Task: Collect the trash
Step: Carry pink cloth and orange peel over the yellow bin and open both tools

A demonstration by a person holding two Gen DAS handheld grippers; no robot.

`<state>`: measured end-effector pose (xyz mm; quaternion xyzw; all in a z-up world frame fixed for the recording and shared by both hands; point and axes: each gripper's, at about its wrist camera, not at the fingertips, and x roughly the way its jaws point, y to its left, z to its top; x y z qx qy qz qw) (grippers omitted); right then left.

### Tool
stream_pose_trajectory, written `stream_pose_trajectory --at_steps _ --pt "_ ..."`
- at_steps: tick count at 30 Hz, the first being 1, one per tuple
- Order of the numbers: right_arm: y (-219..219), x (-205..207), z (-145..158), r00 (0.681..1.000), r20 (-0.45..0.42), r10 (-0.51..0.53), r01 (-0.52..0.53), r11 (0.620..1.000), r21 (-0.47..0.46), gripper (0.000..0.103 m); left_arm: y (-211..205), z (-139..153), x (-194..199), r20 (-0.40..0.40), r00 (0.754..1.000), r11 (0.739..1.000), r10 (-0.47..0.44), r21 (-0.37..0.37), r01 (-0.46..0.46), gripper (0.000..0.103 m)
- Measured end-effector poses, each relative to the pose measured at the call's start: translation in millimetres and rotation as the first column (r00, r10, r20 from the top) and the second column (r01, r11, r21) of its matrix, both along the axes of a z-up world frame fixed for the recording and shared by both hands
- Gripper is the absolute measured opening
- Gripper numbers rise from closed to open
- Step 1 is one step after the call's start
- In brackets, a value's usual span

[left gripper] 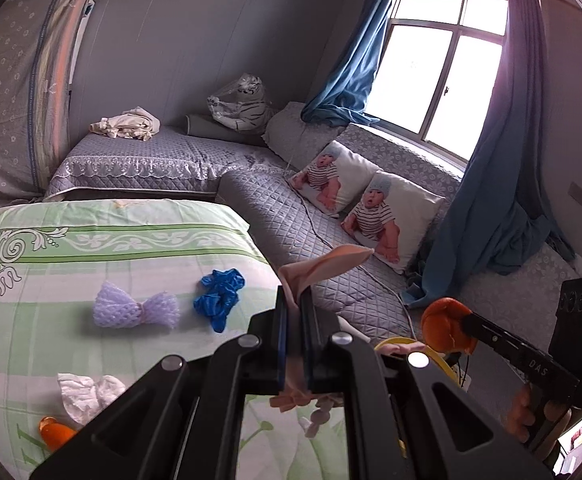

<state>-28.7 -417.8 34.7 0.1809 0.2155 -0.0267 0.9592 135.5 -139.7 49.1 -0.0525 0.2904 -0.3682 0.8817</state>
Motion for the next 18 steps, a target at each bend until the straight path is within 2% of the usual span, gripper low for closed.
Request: stream_pose_trajectory --at_steps 10,18 --pt "-49.5 -41.4 -2.9 0.988 0.006 -0.151 0.151 0.988 0.005 0.016 -65.7 -4.7 -17.0 -0.013 0.992 0.993 -0.122 -0.013 0.122 0.006" --pt "-84.3 -60.8 -25.9 0.966 -0.029 -0.258 0.259 0.966 0.018 0.016 -122.5 -32.8 -34.7 -0.045 0.975 0.976 -0.215 0.02 0.216 0.006"
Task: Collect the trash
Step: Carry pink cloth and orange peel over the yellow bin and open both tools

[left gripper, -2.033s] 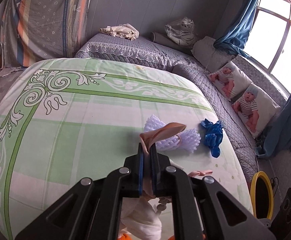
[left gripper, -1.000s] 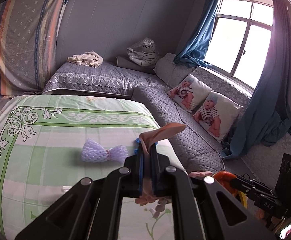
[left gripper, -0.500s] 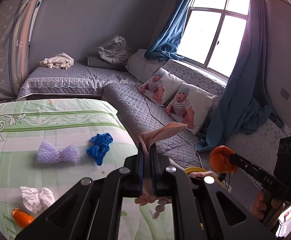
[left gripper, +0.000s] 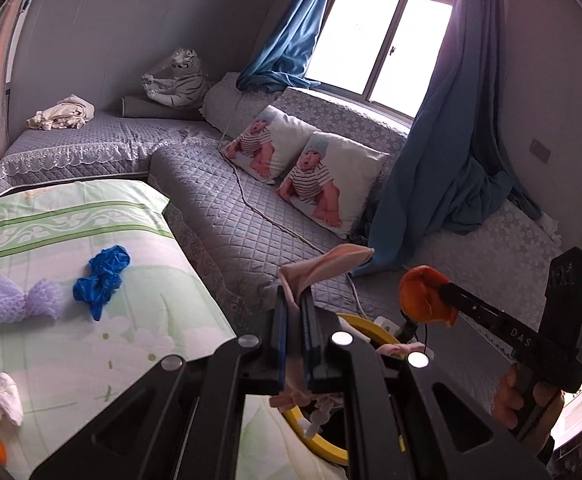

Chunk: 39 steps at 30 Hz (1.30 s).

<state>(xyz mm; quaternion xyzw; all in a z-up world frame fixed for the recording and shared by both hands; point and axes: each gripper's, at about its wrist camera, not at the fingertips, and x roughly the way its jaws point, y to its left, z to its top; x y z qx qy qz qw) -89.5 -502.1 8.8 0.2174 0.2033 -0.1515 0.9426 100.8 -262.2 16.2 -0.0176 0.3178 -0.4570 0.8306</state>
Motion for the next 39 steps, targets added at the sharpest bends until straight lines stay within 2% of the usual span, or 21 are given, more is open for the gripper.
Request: stream_pose_trajectory --at_steps 11,19,31,33,35,37,39 --pt "-37.0 -12.2 -35.2 0.994 -0.055 -0.096 0.097 0.995 0.023 0.016 -55.5 -27.5 -13.4 -0.014 0.996 0.994 -0.088 0.065 0.088 0.006" --pt "-55.8 -11.2 -63.1 0.985 -0.106 -0.134 0.141 0.988 0.064 0.016 -87.0 -55.5 -18.9 -0.042 0.991 0.981 -0.129 0.141 0.134 0.006" --pt "-76.0 -9.6 -99.2 0.972 -0.174 -0.157 0.178 0.977 0.114 0.016 -114.7 -90.6 -25.6 -0.061 0.986 0.962 -0.154 0.22 0.164 0.007" --pt "-77.5 -8.1 -102.4 0.969 -0.188 -0.159 0.182 0.977 0.113 0.017 -116.1 -93.8 -25.9 -0.065 0.986 0.962 -0.151 0.221 0.161 0.013" --pt "-79.2 -8.7 -104.0 0.968 -0.189 -0.167 0.191 0.975 0.116 0.017 -116.7 -96.6 -25.0 -0.076 0.986 0.962 -0.147 0.221 0.16 0.022" --pt "-81.6 -8.6 -105.7 0.964 -0.198 -0.176 0.201 0.973 0.114 0.017 -115.9 -98.8 -24.2 -0.085 0.987 0.964 -0.14 0.218 0.155 0.04" --pt "-84.0 -9.9 -106.3 0.96 -0.201 -0.196 0.221 0.969 0.112 0.017 -114.6 -98.8 -24.1 -0.078 0.989 0.967 -0.126 0.214 0.14 0.044"
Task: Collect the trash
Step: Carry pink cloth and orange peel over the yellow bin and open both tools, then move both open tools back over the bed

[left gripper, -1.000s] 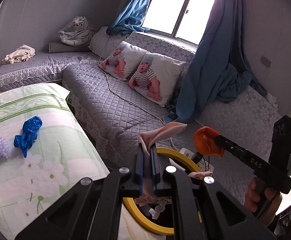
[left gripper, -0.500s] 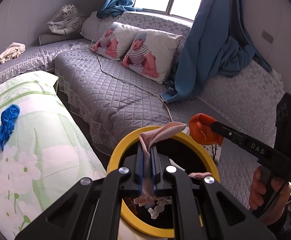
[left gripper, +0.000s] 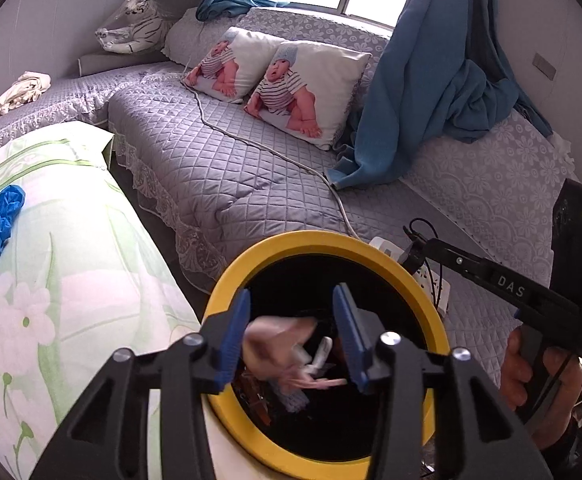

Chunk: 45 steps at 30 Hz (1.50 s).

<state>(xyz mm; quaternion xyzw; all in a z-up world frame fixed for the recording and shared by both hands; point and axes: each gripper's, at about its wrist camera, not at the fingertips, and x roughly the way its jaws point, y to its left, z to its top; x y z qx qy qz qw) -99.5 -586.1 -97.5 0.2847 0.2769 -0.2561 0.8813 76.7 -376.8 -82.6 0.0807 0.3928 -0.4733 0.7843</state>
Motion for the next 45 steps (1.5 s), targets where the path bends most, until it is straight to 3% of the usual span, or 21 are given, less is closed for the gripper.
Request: stream_pose_trajectory --at_steps 3,8,11,20,25,30,37,45 --pt "-3.3 -1.5 -2.0 1.0 0.003 -0.005 0.005 1.0 0.014 0.018 5.4 2.7 3.2 0.007 1.0 1.0 0.026 -0.014 -0.026 0.057" --pt "-4.3 -3.2 -1.8 1.0 0.01 -0.012 0.012 1.0 0.018 0.019 18.1 10.3 11.2 0.012 0.997 0.996 0.074 -0.042 -0.073 0.058" --pt "-1.3 -3.4 2.0 1.0 0.024 -0.015 0.015 1.0 0.011 0.037 29.6 15.3 18.2 0.022 0.993 0.992 0.12 -0.053 -0.119 0.064" --pt "12.9 10.4 13.7 0.999 0.036 0.01 -0.009 1.0 -0.019 0.057 84.8 38.2 46.1 0.061 0.958 0.956 0.279 -0.108 -0.271 0.084" --pt "33.4 28.7 27.1 0.995 0.071 0.066 -0.061 0.996 -0.061 0.077 132.8 53.9 63.7 0.106 0.914 0.915 0.391 -0.151 -0.374 0.092" --pt "59.7 55.6 42.6 0.984 0.102 0.143 -0.133 0.986 -0.099 0.086 185.5 65.4 79.4 0.161 0.846 0.859 0.508 -0.174 -0.482 0.095" --pt "115.6 110.7 59.6 0.949 0.113 0.293 -0.274 0.948 -0.162 0.091 270.1 69.9 95.4 0.159 0.761 0.776 0.629 -0.189 -0.602 0.095" --pt "191.6 184.8 62.5 0.886 0.092 0.454 -0.431 0.881 -0.196 0.093 351.2 59.3 80.4 0.189 0.679 0.704 0.71 -0.161 -0.691 0.095"
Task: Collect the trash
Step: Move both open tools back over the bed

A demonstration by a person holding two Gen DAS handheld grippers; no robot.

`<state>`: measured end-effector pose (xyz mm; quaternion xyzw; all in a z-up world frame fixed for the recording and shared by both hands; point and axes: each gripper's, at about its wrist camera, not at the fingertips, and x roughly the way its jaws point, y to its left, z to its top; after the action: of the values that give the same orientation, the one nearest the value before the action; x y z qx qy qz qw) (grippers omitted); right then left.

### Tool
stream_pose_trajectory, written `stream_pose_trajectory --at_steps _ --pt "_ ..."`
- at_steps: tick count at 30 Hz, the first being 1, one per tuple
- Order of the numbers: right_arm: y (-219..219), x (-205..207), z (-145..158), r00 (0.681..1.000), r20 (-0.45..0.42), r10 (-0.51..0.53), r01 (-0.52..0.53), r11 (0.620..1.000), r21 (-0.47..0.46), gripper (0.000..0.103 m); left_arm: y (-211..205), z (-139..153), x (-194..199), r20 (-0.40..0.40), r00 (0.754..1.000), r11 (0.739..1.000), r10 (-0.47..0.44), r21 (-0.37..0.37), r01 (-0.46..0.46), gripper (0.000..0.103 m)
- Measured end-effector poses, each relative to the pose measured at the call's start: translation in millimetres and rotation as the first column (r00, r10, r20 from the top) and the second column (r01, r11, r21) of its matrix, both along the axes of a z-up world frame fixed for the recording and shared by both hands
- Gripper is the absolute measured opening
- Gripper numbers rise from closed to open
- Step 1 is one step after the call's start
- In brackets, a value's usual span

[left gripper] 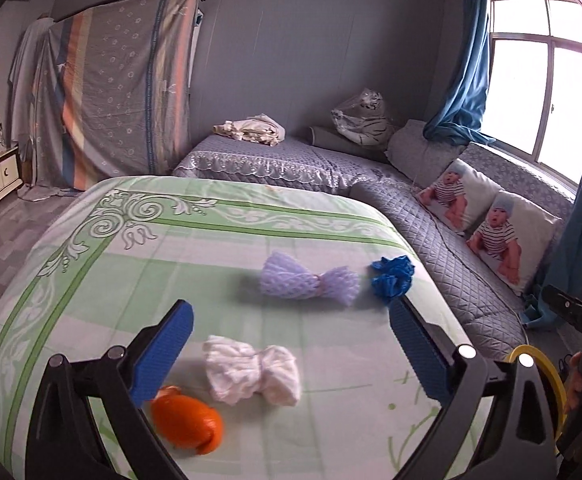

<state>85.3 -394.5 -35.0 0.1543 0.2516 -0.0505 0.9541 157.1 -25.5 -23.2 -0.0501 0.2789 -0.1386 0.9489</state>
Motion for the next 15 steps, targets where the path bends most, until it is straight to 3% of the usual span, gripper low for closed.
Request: stream_pose_trajectory --at_steps 8,15 --pt "57.7 71.3 -13.6 0.993 -0.08 0.082 -0.087 0.995 -0.055 0.093 58.1 -19.1 -21.6 -0.02 0.997 0.997 0.074 -0.015 -0.074 0.095" --pt "71.0 120.0 -30.2 0.99 -0.126 0.059 -0.065 0.997 -0.048 0.093 78.0 -37.3 -36.2 -0.02 0.997 0.997 0.081 -0.016 -0.081 0.095"
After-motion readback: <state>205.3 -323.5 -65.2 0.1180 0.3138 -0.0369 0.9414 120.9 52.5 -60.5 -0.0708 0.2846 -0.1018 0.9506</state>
